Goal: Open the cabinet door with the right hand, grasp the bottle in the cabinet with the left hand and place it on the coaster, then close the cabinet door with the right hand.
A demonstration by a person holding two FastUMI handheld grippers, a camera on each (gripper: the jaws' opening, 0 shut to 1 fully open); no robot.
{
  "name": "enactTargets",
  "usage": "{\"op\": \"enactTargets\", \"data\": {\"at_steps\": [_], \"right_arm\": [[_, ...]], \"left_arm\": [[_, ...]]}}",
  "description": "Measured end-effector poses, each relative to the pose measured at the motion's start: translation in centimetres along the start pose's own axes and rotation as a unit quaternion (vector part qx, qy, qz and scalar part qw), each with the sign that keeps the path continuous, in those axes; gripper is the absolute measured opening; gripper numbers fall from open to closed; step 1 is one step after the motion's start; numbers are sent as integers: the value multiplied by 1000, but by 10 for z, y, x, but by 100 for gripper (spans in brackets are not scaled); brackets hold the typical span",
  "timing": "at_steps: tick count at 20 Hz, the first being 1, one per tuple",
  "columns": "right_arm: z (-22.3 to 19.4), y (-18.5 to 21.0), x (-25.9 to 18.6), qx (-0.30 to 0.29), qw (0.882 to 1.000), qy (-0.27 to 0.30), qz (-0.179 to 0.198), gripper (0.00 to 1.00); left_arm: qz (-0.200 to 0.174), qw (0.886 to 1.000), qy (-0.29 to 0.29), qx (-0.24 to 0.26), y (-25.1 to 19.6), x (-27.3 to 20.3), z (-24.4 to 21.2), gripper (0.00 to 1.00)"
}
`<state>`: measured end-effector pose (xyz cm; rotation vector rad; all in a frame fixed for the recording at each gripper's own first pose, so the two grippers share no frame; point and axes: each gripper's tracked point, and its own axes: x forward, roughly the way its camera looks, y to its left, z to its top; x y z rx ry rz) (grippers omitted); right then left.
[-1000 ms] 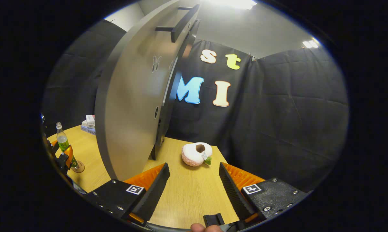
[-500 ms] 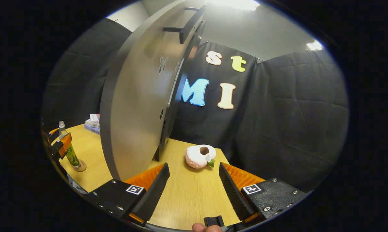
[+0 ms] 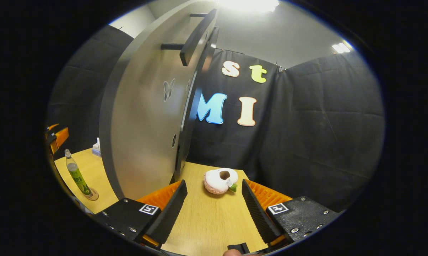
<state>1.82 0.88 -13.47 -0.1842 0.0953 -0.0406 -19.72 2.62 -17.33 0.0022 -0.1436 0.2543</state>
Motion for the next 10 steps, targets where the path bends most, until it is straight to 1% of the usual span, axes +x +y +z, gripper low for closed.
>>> {"op": "enactTargets", "data": {"at_steps": [2, 3, 5, 6, 7, 9, 10], "right_arm": [[10, -9, 7, -9, 1000, -4, -6, 95], [17, -13, 10, -5, 1000, -7, -3, 96], [22, -5, 11, 18, 1000, -3, 22, 95], [27, -3, 8, 27, 999, 2, 35, 95], [35, -7, 8, 28, 999, 3, 37, 96], [53, -15, 0, 26, 998, 3, 53, 95], [58, -14, -4, 28, 997, 6, 69, 95]], "left_arm": [[-7, 1000, 3, -3, 1, 3, 26, 89], [-11, 1000, -3, -6, 1, 6, 43, 90], [-22, 1000, -15, 3, -2, 12, 80, 90], [-17, 999, -22, 17, 1, 15, 97, 90], [-15, 999, -25, 26, 3, 20, 113, 90], [-27, 999, -24, 24, -10, 27, 138, 92], [-26, 999, -20, 14, -15, 29, 149, 92]]}}
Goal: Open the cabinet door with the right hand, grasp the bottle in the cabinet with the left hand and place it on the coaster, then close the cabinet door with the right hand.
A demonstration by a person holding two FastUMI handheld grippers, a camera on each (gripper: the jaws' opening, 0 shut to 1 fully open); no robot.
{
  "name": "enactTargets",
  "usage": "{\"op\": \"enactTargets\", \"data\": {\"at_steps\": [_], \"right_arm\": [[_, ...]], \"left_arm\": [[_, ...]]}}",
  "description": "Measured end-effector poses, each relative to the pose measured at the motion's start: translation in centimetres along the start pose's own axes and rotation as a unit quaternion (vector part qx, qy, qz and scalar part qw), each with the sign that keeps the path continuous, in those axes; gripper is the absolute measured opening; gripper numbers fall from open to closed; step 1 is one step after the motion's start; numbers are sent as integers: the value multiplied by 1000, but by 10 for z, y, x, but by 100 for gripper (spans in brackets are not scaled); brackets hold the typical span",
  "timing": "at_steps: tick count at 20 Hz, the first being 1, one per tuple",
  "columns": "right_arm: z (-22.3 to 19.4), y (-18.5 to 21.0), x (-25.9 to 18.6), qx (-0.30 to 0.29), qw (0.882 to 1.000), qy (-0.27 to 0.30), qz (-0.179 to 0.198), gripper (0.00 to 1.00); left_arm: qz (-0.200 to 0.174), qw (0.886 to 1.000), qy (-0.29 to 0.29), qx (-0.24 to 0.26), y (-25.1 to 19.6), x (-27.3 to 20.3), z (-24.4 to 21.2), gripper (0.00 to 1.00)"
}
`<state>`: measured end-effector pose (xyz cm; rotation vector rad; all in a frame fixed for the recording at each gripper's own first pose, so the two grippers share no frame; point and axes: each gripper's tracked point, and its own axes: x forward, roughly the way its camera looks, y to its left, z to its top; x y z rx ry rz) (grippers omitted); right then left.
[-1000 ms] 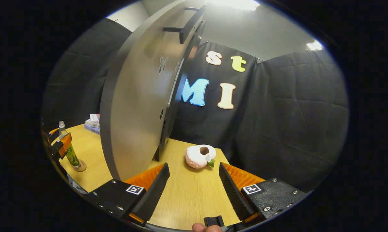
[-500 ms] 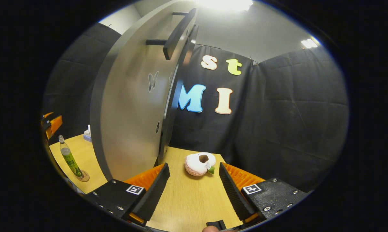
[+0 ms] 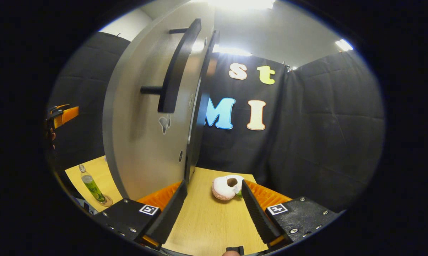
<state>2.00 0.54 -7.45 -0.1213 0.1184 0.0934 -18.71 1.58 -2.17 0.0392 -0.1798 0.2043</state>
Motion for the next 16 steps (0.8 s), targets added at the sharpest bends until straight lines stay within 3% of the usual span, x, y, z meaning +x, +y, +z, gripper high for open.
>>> {"op": "enactTargets", "data": {"at_steps": [2, 5, 7, 10, 12, 16], "right_arm": [[17, -2, -6, 12, 999, 1, 31, 94], [54, -23, -19, 57, 998, -17, 33, 95], [89, -27, -26, 113, 992, -46, 39, 95], [120, -7, -34, 172, 978, -73, 88, 94], [127, -3, -36, 159, 978, -84, 101, 91], [127, 10, -37, 134, 982, -87, 100, 93]], "left_arm": [[-12, 999, 32, -23, -19, 1, 7, 90], [-11, 998, 61, -27, -38, -9, 23, 92], [-20, 997, 75, -29, -55, -20, 27, 92], [-26, 996, 88, -17, -68, -38, 38, 92], [-26, 995, 95, -4, -71, -45, 47, 92], [-43, 994, 98, -3, -71, -42, 56, 92]]}}
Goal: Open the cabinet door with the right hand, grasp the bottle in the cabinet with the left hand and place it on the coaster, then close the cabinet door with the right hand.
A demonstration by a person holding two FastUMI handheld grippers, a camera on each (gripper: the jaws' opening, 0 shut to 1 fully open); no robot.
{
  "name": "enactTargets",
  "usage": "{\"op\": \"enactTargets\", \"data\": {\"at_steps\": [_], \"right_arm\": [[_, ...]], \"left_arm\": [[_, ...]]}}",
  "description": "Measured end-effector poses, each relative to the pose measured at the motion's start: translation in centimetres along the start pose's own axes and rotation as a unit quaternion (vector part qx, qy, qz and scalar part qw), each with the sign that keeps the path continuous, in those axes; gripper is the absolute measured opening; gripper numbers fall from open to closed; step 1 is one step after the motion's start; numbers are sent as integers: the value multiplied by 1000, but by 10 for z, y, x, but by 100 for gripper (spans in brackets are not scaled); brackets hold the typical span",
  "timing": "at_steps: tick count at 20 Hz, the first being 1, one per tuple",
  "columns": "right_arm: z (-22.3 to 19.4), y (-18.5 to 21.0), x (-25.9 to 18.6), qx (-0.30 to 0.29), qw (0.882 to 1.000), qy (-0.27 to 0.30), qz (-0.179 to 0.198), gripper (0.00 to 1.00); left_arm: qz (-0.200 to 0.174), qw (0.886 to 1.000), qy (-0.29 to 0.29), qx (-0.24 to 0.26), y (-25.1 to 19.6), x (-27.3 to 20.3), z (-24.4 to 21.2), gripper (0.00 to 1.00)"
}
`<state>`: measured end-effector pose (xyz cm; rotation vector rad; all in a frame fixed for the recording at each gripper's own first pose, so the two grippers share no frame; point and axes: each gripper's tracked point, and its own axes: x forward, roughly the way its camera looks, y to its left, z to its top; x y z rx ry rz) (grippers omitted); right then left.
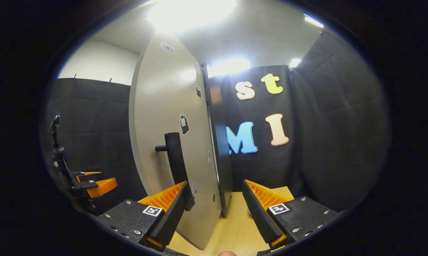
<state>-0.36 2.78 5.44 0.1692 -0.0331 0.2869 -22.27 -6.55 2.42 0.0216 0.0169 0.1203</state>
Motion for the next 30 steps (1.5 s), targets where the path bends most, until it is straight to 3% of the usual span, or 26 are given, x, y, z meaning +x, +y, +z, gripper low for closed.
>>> {"op": "enactTargets", "data": {"at_steps": [5, 12, 23, 25, 30], "right_arm": [[3, 42, 8, 10, 1000, -2, 13, 89], [-9, 106, 32, 16, 1000, 12, 21, 93], [-20, 155, 82, 43, 997, -5, -65, 93], [-30, 168, 92, 56, 996, 16, -72, 89], [-34, 184, 118, 69, 995, 30, -63, 93]], "left_arm": [[-7, 1000, -12, -2, 25, 23, 6, 92], [-32, 999, -10, -12, 65, 68, -17, 92], [-108, 994, -7, -22, 95, 134, -52, 91], [-110, 994, 6, -18, 99, 142, -62, 91], [-113, 993, 15, -24, 100, 144, -64, 91]]}}
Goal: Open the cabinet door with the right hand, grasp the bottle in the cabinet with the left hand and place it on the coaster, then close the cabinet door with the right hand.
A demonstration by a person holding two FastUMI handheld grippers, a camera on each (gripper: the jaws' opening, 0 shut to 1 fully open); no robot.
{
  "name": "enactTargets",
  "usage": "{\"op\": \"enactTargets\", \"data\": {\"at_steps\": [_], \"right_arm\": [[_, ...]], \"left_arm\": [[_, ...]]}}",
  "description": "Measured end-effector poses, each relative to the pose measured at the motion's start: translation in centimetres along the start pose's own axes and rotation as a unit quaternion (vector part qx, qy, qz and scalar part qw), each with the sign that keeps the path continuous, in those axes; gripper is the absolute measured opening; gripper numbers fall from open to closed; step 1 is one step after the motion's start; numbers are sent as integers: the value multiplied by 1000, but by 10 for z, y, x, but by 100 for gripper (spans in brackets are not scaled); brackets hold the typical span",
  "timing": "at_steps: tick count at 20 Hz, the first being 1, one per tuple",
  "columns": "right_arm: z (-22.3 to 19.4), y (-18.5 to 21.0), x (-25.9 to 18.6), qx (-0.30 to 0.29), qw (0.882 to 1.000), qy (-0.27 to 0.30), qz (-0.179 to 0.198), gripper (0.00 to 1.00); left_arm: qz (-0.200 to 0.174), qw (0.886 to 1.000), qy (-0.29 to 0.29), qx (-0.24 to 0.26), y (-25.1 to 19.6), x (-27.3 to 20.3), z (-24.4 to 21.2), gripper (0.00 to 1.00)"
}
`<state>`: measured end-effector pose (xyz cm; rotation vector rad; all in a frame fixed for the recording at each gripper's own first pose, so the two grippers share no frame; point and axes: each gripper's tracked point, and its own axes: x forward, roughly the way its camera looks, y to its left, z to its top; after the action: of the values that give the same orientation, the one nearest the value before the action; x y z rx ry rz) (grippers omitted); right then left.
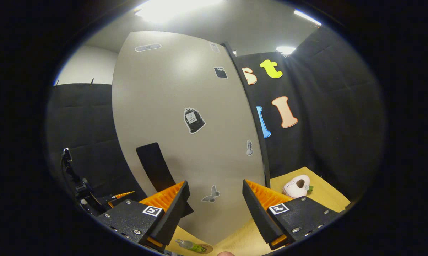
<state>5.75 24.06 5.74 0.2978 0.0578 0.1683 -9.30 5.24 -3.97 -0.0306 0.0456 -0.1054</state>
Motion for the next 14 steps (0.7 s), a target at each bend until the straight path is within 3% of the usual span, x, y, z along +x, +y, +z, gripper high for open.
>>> {"op": "enactTargets", "data": {"at_steps": [5, 9, 13, 14], "right_arm": [[-2, -11, 20, -17, 1000, 2, -4, 93], [14, -45, 19, -87, 993, -39, -72, 93], [25, -36, 20, -141, 984, -90, -66, 90], [31, -32, 19, -154, 981, -104, -59, 93]], "left_arm": [[37, 999, -1, 3, 9, -8, 12, 91], [68, 998, -1, -19, 7, -7, 24, 92], [81, 997, -14, -17, -13, -9, 44, 90], [76, 997, -14, -17, -23, -7, 45, 90]]}}
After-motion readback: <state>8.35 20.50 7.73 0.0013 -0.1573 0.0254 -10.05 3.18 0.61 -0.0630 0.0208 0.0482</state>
